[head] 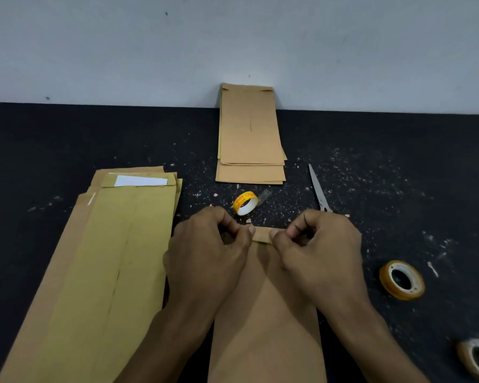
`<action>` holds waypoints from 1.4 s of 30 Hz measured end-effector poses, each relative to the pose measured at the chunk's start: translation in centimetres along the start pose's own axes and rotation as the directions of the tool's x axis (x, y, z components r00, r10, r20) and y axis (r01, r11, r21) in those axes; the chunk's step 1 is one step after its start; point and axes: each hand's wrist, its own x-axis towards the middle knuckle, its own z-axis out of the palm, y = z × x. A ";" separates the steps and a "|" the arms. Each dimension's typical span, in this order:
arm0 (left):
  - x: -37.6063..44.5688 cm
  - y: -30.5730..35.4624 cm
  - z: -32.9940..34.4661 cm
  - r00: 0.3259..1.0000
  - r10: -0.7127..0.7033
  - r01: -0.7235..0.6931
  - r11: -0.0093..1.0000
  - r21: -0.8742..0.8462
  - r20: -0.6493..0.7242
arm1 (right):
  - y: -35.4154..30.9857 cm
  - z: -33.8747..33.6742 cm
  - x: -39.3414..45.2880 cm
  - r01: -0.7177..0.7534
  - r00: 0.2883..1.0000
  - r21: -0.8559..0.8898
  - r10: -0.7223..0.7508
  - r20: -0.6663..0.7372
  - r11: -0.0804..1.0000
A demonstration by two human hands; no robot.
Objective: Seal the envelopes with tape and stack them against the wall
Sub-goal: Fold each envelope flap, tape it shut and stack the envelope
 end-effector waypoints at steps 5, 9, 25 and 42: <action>-0.1 -0.3 0.3 0.999 0.045 -0.045 0.999 0.013 0.012 | 0.5 0.2 0.0 0.044 0.999 -0.030 -0.044 0.002 0.999; 0.0 -0.6 0.5 0.995 0.097 -0.097 0.995 0.001 0.016 | 0.5 0.1 0.0 0.059 0.998 -0.032 -0.058 0.015 0.998; -0.3 -0.5 0.6 0.979 0.201 -0.204 0.969 0.139 0.034 | 0.3 0.9 -0.5 0.137 0.991 -0.149 -0.135 0.022 0.979; 0.9 -1.9 0.0 0.986 0.160 -0.164 0.979 0.121 0.039 | 0.3 0.5 -0.4 0.095 0.994 -0.231 -0.081 0.069 0.968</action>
